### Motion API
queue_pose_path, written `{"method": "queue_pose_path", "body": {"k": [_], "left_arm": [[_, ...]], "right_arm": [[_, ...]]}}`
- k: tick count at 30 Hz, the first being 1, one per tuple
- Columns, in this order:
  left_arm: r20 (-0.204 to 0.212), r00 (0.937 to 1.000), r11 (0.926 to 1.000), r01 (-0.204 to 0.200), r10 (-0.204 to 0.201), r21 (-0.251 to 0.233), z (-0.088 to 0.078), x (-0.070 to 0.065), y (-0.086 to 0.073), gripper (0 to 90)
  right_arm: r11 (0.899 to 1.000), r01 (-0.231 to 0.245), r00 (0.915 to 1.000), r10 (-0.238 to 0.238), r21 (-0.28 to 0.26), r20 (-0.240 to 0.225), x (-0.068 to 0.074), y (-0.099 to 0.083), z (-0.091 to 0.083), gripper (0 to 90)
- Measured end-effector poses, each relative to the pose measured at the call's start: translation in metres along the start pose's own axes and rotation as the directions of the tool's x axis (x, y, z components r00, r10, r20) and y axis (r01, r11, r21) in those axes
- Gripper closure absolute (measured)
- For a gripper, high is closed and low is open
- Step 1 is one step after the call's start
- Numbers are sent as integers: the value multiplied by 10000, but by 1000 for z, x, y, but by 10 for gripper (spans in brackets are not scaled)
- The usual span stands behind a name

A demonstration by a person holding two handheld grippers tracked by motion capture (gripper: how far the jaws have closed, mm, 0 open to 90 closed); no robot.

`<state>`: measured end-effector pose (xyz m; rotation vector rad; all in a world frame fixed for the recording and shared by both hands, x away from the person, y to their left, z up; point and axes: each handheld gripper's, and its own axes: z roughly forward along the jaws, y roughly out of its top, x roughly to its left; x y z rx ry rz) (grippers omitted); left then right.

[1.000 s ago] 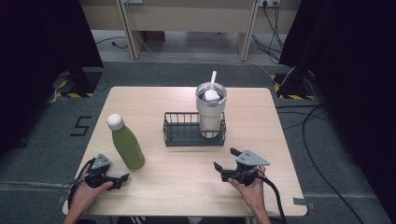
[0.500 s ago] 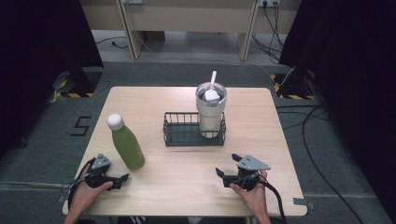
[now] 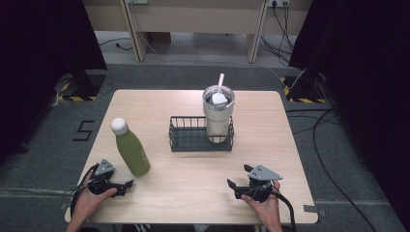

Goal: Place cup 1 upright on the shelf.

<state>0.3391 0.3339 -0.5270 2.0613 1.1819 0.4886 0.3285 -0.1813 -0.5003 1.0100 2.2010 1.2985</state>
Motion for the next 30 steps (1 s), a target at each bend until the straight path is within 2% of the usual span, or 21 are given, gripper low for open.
{"method": "queue_pose_path", "body": {"k": [8,30], "left_arm": [[0,10000,10000,-1,1,3,0,0,0,6],[-3,10000,10000,-10,10,-1,0,0,0,8]], "right_arm": [[9999,-65,10000,65,142,-3,1,-6,-6,151],[9938,-196,9998,195,1094,15,5,-24,-16,152]]}}
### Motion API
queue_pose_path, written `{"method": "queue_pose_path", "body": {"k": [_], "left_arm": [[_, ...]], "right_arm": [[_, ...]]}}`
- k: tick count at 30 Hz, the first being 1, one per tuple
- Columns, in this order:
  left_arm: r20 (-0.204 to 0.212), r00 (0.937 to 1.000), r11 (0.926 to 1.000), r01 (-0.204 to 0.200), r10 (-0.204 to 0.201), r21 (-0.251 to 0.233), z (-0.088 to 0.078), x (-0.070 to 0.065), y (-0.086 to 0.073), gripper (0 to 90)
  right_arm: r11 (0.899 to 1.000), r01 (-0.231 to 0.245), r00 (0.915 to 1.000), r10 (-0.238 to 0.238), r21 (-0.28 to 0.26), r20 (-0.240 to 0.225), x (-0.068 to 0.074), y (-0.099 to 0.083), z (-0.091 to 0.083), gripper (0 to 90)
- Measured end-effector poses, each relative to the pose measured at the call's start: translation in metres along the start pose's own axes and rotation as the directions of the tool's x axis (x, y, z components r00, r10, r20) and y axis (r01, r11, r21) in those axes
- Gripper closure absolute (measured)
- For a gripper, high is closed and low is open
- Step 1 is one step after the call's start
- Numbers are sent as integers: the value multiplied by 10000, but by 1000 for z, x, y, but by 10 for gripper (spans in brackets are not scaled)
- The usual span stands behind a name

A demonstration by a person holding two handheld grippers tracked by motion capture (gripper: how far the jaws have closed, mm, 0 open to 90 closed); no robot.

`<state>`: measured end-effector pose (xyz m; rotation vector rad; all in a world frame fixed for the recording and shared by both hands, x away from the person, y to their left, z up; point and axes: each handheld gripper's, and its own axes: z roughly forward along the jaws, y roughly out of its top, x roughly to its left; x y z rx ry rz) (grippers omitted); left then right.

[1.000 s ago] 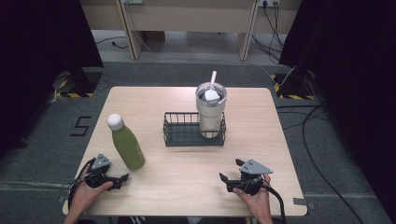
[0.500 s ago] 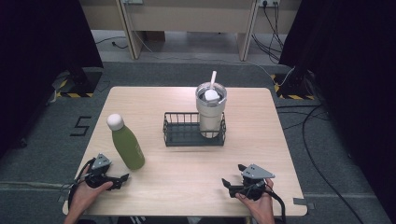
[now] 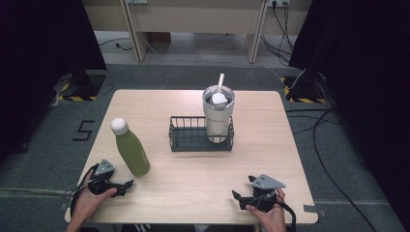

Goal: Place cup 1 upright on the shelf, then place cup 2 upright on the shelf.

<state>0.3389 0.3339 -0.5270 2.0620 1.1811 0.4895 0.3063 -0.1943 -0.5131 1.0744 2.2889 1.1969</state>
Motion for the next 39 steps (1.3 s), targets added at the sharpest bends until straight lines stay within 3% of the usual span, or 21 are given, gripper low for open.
{"method": "queue_pose_path", "body": {"k": [9,15,24,33,36,39], "left_arm": [[1,10000,10000,-7,7,-1,0,0,0,8],[-3,10000,10000,-10,10,0,0,0,0,8],[1,10000,10000,-14,14,3,0,0,0,8],[19,10000,10000,-24,24,-35,-1,0,0,15],[10,10000,9998,49,-49,-194,-2,0,-1,54],[105,9999,9992,-10,14,-389,-4,1,-2,156]], "right_arm": [[9987,-13,10000,10,500,54,0,-3,1,151],[9901,310,9990,-351,1370,276,2,-4,4,141],[9867,431,9988,-463,1570,169,2,-4,6,56],[9857,422,9989,-451,1630,145,2,-4,6,37],[9856,415,9989,-448,1637,163,2,-4,7,34],[9854,425,9988,-461,1648,179,2,-4,7,32]]}}
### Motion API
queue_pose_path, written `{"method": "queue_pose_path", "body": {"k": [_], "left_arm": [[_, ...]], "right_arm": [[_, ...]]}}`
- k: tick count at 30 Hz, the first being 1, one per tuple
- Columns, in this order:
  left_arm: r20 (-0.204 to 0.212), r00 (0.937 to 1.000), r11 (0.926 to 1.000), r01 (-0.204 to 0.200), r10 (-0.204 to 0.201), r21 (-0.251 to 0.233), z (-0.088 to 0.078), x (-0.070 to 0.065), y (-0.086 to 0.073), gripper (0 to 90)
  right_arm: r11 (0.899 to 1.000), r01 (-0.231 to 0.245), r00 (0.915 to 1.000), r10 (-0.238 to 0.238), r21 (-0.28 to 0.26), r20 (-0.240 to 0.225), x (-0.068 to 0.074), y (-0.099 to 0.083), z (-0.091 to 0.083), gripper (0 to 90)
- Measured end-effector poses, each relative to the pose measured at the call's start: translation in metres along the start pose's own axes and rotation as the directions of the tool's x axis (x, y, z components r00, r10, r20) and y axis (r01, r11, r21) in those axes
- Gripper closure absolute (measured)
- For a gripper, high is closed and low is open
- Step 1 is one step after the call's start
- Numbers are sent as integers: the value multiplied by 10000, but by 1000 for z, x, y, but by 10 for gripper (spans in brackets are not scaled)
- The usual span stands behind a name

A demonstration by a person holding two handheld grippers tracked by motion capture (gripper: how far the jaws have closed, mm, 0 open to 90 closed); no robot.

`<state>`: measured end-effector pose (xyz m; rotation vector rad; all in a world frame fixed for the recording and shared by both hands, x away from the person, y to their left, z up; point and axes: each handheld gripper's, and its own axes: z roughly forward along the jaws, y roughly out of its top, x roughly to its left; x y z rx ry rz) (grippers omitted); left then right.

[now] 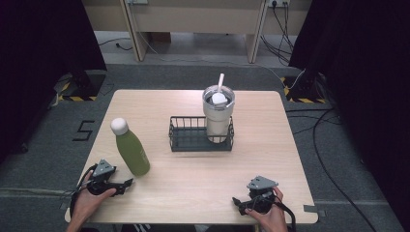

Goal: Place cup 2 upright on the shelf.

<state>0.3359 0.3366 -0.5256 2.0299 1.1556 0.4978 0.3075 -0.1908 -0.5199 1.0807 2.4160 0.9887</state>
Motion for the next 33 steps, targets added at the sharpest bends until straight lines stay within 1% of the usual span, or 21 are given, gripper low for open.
{"method": "queue_pose_path", "body": {"k": [1,2,3,6,9,12,14,15,16,17,19,21,24,27,28,30,33], "left_arm": [[44,10000,10000,-5,5,-17,0,0,0,146],[169,9998,9999,-88,90,-116,-1,0,0,151],[225,9997,9995,-127,133,-277,-2,0,-1,150],[351,9992,9983,-192,212,-556,-4,0,-1,149],[318,9989,9961,-303,330,-826,-5,-3,0,150],[283,9989,9915,-325,363,-1260,-8,-5,2,149],[368,9985,9860,-347,412,-1631,-10,-7,3,149],[425,9982,9820,-348,434,-1856,-11,-9,5,150],[421,9976,9779,-445,542,-2043,-12,-10,6,150],[402,9971,9730,-538,644,-2243,-13,-11,7,150],[526,9966,9624,-470,633,-2674,-14,-13,9,149],[630,9957,9547,-461,675,-2939,-14,-15,11,149],[616,9954,9438,-497,737,-3267,-13,-18,15,149],[682,9953,9370,-413,691,-3468,-12,-19,20,150],[642,9954,9347,-438,708,-3526,-11,-20,21,150],[593,9956,9324,-464,724,-3585,-10,-20,22,150],[563,9964,9295,-387,637,-3667,-8,-18,24,150]], "right_arm": [[10000,-5,10000,5,2,-3,0,0,0,32],[10000,-5,10000,5,4,-7,0,0,0,32],[10000,2,10000,-2,-1,0,0,0,0,32],[10000,-4,10000,4,3,-8,0,0,0,32],[10000,-7,10000,7,5,-8,0,0,0,32],[10000,-8,10000,8,4,-9,0,0,0,32],[10000,-1,10000,1,-1,-1,0,0,0,32],[10000,-1,10000,1,1,-1,0,0,0,32],[10000,-9,10000,9,3,-8,0,0,0,32],[10000,-11,10000,11,2,-6,0,0,0,31],[10000,-10,10000,10,7,-4,0,0,0,28],[10000,-5,10000,5,16,-6,0,0,0,25],[10000,20,10000,-20,38,-5,-1,0,1,21],[10000,-15,10000,15,44,-9,0,1,1,18],[10000,-17,10000,17,46,-10,0,1,1,18],[10000,-34,10000,34,42,-9,0,1,1,17],[10000,-6,10000,6,47,-5,-1,1,1,14]]}}
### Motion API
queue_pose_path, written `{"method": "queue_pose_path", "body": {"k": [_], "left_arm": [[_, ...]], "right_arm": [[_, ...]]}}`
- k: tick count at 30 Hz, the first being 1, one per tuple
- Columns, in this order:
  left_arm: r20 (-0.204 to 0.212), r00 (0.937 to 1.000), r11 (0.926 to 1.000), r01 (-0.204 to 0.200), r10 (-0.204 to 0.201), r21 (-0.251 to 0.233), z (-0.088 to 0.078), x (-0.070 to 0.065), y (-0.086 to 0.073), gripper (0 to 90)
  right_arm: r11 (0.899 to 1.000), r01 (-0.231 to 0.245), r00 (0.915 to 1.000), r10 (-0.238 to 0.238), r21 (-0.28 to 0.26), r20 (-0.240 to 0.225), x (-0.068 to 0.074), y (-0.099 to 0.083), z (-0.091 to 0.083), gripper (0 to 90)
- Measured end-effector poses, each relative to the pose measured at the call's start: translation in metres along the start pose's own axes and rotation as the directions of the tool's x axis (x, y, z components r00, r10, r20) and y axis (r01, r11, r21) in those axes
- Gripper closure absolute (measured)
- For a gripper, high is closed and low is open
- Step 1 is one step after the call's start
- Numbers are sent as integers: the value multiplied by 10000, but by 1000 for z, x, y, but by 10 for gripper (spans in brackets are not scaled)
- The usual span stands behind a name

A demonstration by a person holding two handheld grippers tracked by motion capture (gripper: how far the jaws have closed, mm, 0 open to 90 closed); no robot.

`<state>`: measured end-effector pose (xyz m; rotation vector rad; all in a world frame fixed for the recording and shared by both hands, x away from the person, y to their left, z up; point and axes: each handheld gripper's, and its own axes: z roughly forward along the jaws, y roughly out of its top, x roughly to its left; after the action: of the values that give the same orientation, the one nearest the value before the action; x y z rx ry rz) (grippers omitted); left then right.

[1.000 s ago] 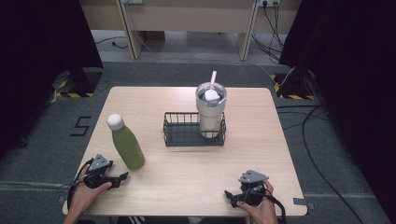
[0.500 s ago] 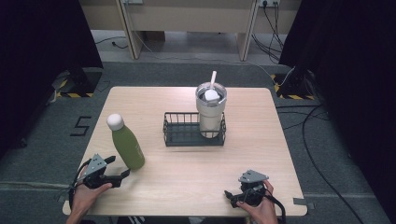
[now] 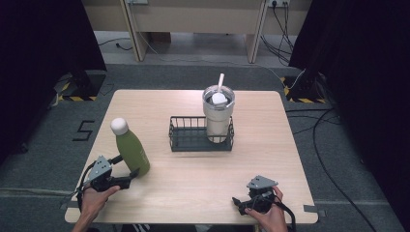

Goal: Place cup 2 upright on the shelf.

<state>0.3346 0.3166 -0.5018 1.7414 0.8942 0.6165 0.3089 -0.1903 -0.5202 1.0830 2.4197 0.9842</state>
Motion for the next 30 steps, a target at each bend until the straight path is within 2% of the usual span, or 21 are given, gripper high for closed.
{"method": "queue_pose_path", "body": {"k": [3,22,30], "left_arm": [[5,9999,9999,104,-104,-74,3,2,1,150],[6,9995,9991,-303,303,-302,24,1,8,151],[7,9997,9988,-262,262,-420,30,3,9,184]], "right_arm": [[10000,47,10000,-47,-6,-2,0,0,0,13],[10000,29,10000,-29,5,-11,0,0,0,11],[10000,40,10000,-40,6,-7,0,0,0,10]]}}
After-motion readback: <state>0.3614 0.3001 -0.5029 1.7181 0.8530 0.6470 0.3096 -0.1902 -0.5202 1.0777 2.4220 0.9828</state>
